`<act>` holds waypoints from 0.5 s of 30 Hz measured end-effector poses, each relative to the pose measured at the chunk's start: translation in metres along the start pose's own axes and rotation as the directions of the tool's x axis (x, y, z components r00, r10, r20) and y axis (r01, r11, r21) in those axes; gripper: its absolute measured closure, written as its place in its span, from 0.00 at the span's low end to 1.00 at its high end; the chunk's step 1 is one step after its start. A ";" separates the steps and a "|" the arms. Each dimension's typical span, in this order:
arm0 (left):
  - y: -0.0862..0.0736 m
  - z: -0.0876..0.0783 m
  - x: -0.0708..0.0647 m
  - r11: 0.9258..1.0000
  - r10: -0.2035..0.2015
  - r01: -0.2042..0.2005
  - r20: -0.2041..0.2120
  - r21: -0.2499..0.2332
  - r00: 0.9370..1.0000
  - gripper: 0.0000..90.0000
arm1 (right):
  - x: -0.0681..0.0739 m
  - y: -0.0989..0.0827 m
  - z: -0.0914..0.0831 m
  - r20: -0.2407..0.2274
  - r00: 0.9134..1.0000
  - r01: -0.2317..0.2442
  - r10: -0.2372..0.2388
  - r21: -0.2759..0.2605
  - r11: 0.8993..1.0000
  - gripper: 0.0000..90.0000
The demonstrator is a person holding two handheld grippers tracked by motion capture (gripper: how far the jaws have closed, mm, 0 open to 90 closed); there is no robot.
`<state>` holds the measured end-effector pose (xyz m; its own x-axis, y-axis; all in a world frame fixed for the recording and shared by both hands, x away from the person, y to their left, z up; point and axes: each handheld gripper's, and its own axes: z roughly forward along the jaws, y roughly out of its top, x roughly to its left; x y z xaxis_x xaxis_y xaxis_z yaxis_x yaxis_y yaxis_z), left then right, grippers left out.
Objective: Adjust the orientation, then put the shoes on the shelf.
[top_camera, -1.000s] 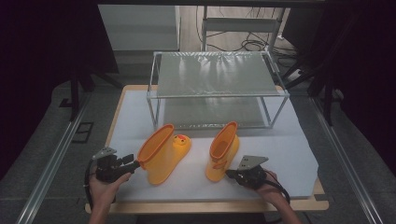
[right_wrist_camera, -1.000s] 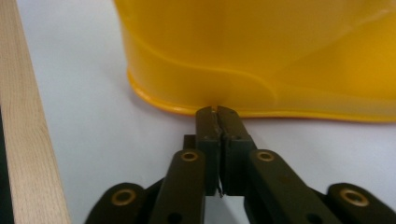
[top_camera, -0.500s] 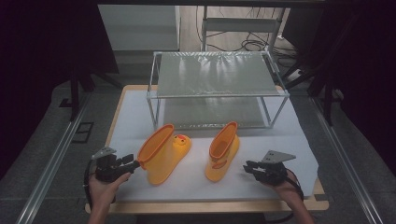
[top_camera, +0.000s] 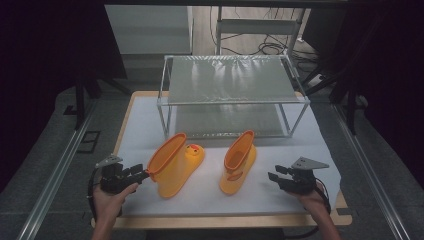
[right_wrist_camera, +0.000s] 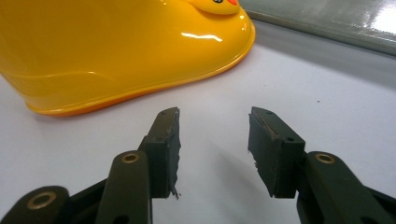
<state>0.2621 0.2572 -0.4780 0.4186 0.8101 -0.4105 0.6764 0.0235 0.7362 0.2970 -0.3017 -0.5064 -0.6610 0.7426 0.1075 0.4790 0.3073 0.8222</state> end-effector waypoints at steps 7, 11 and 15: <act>0.021 -0.017 -0.005 1.000 -0.004 0.004 0.052 -0.005 0.999 0.50 | -0.004 0.000 -0.001 0.012 1.000 -0.020 0.020 -0.006 1.000 0.58; 0.039 -0.030 -0.011 1.000 0.005 -0.004 0.102 -0.007 0.995 0.49 | -0.005 0.000 -0.002 0.010 1.000 -0.029 0.029 -0.003 1.000 0.59; 0.056 -0.042 -0.018 1.000 0.011 -0.013 0.143 0.010 0.990 0.49 | -0.006 0.000 -0.002 0.004 0.999 -0.032 0.032 -0.003 0.999 0.59</act>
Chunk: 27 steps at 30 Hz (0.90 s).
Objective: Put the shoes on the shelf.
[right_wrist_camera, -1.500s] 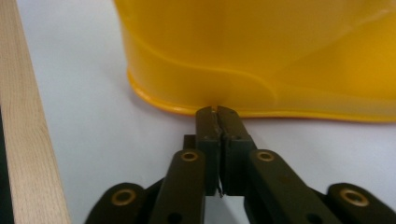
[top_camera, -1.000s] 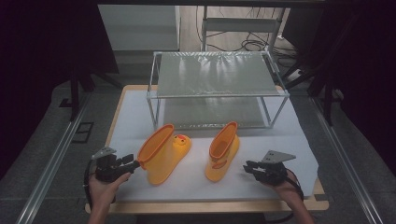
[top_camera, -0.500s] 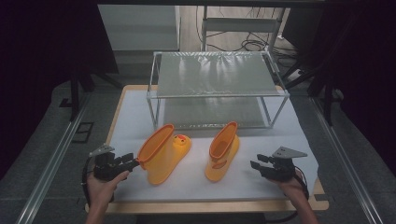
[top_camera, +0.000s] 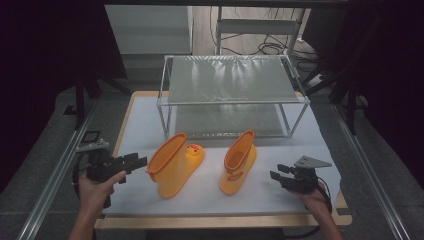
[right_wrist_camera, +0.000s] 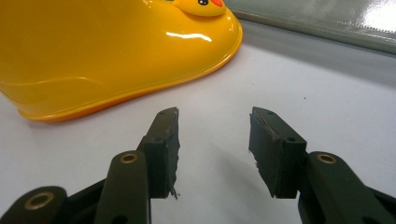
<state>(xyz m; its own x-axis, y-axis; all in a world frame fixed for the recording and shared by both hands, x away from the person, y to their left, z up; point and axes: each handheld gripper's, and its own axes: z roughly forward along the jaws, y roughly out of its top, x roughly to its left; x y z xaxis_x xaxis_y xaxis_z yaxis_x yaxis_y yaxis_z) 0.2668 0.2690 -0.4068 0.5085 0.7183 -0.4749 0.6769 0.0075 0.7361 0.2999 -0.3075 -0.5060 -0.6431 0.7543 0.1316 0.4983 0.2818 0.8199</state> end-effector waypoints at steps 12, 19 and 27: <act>0.048 -0.017 -0.039 0.993 0.115 -0.118 0.097 0.028 0.989 0.47 | 0.000 0.001 0.001 0.000 1.000 -0.004 0.004 -0.005 1.000 0.57; 0.066 -0.017 -0.059 0.986 0.160 -0.166 0.134 0.033 0.978 0.49 | -0.001 0.000 0.001 0.002 1.000 -0.012 0.012 0.000 1.000 0.56; 0.080 -0.009 -0.076 0.981 0.170 -0.184 0.183 0.065 0.968 0.51 | -0.002 0.000 0.001 0.008 1.000 -0.018 0.018 0.007 1.000 0.56</act>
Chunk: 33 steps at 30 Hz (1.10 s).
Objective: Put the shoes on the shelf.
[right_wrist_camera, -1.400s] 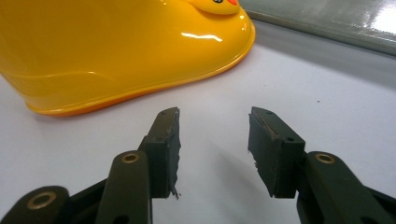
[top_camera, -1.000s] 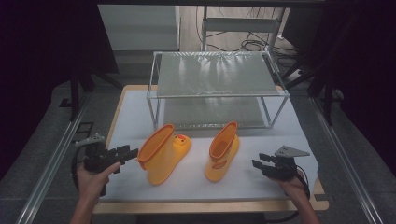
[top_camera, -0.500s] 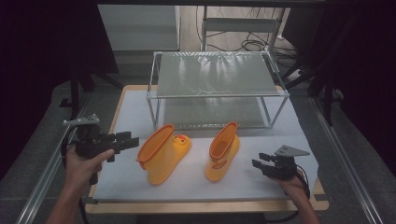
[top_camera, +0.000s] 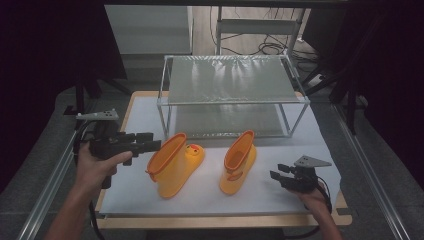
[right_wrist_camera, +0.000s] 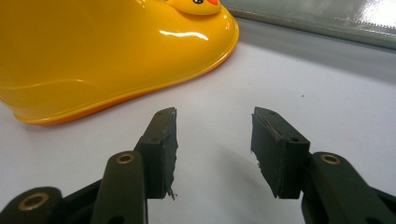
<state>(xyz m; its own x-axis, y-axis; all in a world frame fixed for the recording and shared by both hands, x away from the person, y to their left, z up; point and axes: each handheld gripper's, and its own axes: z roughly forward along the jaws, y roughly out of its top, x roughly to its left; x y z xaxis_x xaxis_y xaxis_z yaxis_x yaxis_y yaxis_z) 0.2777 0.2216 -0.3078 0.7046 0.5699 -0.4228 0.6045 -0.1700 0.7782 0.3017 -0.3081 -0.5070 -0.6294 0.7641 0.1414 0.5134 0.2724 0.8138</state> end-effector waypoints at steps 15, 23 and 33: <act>0.033 0.037 -0.026 0.995 0.028 -0.035 0.078 0.089 0.997 0.51 | 0.002 -0.001 0.003 0.005 1.000 0.005 -0.005 0.015 1.000 0.56; 0.049 0.054 -0.033 0.989 0.022 -0.036 0.097 0.142 0.995 0.52 | 0.002 -0.001 0.004 0.007 1.000 0.001 -0.001 0.019 1.000 0.57; 0.065 0.076 -0.042 0.980 0.022 -0.040 0.096 0.196 0.995 0.53 | 0.003 -0.001 0.004 0.007 1.000 0.001 -0.001 0.019 1.000 0.57</act>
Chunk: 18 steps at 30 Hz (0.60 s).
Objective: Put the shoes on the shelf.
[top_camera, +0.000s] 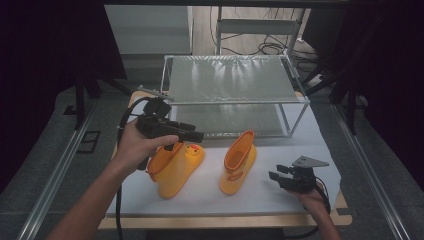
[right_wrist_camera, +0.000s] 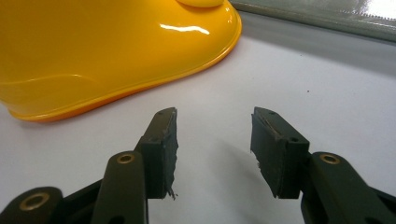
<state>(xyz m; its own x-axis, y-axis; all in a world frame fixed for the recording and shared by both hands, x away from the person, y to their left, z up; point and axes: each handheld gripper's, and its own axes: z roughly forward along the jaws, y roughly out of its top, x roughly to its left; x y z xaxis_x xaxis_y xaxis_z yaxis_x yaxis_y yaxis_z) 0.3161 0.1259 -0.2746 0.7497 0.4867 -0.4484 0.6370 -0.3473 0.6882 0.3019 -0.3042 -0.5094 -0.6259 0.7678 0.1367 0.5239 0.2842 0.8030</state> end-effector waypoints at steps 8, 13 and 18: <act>0.010 0.014 -0.001 0.999 -0.009 0.009 0.011 0.035 1.000 0.53 | -0.001 0.000 0.001 0.003 1.000 -0.005 0.005 0.008 1.000 0.57; 0.013 0.023 -0.001 0.998 -0.006 0.005 0.010 0.056 1.000 0.54 | 0.000 -0.001 0.001 0.004 1.000 -0.006 0.006 0.012 1.000 0.57; 0.017 0.036 -0.001 0.997 -0.009 0.007 0.015 0.080 1.000 0.54 | -0.001 -0.001 0.002 0.005 1.000 -0.008 0.008 0.016 1.000 0.57</act>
<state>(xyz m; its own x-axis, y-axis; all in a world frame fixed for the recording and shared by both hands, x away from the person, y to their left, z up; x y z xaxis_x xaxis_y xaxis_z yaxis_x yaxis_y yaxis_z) 0.3325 0.0905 -0.2830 0.7467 0.4780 -0.4625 0.6549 -0.4066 0.6371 0.3033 -0.3039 -0.5116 -0.6188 0.7730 0.1402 0.5384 0.2874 0.7922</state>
